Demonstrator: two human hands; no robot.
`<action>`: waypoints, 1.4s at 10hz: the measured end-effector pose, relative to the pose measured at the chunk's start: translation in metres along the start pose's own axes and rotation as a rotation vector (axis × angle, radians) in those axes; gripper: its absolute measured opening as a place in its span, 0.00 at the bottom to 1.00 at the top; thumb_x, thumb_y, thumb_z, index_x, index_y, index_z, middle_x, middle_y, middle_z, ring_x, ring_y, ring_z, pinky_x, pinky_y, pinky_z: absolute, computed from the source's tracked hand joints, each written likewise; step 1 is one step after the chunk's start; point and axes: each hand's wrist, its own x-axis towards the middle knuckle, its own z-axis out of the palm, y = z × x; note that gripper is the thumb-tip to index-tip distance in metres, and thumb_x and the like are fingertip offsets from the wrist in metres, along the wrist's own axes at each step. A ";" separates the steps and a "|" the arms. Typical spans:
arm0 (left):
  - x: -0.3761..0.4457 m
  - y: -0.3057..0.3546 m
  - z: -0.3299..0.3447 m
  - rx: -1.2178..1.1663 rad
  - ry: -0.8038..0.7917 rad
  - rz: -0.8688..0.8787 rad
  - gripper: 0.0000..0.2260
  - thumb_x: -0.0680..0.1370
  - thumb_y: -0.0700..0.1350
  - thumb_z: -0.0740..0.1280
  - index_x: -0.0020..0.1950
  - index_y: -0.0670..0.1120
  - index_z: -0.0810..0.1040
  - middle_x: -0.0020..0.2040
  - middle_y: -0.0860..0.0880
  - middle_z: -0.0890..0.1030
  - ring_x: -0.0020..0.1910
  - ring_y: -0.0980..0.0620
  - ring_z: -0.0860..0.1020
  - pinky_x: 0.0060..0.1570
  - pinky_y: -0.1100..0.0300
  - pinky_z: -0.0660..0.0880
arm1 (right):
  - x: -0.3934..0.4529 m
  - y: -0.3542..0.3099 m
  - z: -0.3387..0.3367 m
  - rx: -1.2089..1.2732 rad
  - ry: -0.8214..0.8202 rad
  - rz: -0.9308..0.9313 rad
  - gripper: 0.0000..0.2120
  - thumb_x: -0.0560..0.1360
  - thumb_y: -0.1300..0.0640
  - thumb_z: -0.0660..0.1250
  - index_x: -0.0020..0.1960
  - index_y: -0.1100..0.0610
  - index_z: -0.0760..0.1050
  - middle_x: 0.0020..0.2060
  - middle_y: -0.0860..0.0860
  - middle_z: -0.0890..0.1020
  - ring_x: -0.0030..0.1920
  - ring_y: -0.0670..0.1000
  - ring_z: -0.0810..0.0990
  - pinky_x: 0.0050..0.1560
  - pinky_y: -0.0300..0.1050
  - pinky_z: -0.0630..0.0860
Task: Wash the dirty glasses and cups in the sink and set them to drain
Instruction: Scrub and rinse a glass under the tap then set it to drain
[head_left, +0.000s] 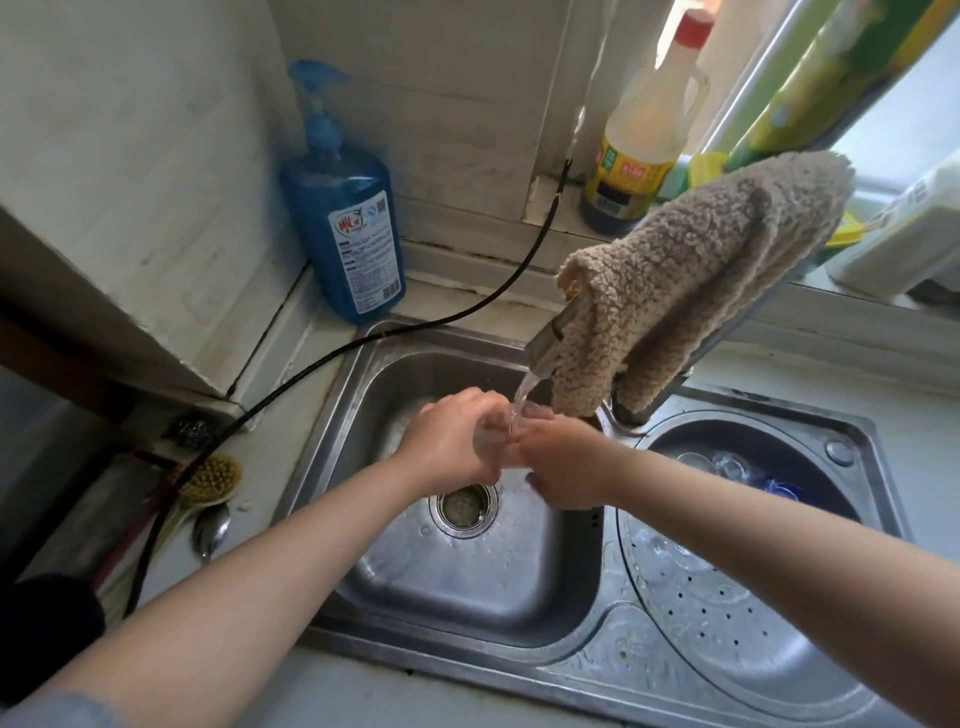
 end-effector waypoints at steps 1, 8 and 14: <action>-0.003 0.002 0.007 0.086 0.103 -0.033 0.23 0.66 0.53 0.73 0.60 0.55 0.72 0.54 0.55 0.74 0.55 0.49 0.74 0.55 0.55 0.66 | 0.003 -0.013 -0.023 0.988 -0.111 0.196 0.13 0.76 0.63 0.64 0.60 0.59 0.74 0.58 0.55 0.77 0.61 0.53 0.75 0.56 0.41 0.72; -0.029 0.006 0.005 -0.137 0.075 -0.200 0.30 0.65 0.55 0.76 0.63 0.57 0.68 0.56 0.55 0.79 0.52 0.49 0.78 0.51 0.52 0.76 | -0.001 -0.016 0.002 1.369 0.243 0.308 0.07 0.73 0.55 0.71 0.50 0.55 0.84 0.44 0.54 0.85 0.45 0.47 0.81 0.57 0.47 0.78; -0.040 0.034 0.027 -1.274 -0.161 -0.637 0.29 0.78 0.68 0.49 0.69 0.53 0.73 0.60 0.48 0.80 0.52 0.51 0.81 0.35 0.60 0.77 | 0.027 -0.077 0.018 1.264 0.831 0.713 0.25 0.82 0.52 0.52 0.75 0.62 0.54 0.75 0.55 0.57 0.76 0.53 0.54 0.72 0.40 0.55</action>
